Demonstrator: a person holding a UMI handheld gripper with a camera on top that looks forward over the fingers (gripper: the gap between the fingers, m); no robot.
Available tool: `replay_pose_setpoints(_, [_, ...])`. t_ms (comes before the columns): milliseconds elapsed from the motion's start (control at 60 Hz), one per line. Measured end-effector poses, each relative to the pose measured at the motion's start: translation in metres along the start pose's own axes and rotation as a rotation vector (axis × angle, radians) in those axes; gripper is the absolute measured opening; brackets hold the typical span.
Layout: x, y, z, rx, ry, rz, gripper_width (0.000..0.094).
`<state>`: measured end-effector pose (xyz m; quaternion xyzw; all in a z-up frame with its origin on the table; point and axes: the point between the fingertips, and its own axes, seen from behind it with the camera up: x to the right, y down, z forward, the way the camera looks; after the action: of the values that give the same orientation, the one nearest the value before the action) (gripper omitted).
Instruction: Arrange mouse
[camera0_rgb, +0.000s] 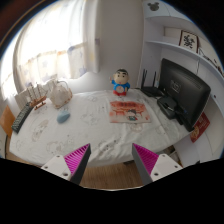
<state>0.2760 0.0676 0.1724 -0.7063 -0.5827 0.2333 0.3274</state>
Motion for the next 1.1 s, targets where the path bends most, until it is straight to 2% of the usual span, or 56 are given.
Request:
replay_pose_setpoints(783, [-0.203, 0.044, 0.036, -0.07, -0.253, -0.156, 0.0855])
replay_pose_setpoints(1100, [-0.273, 0.023, 0.086, -0.008, -0.294, -0.14, 0.0853])
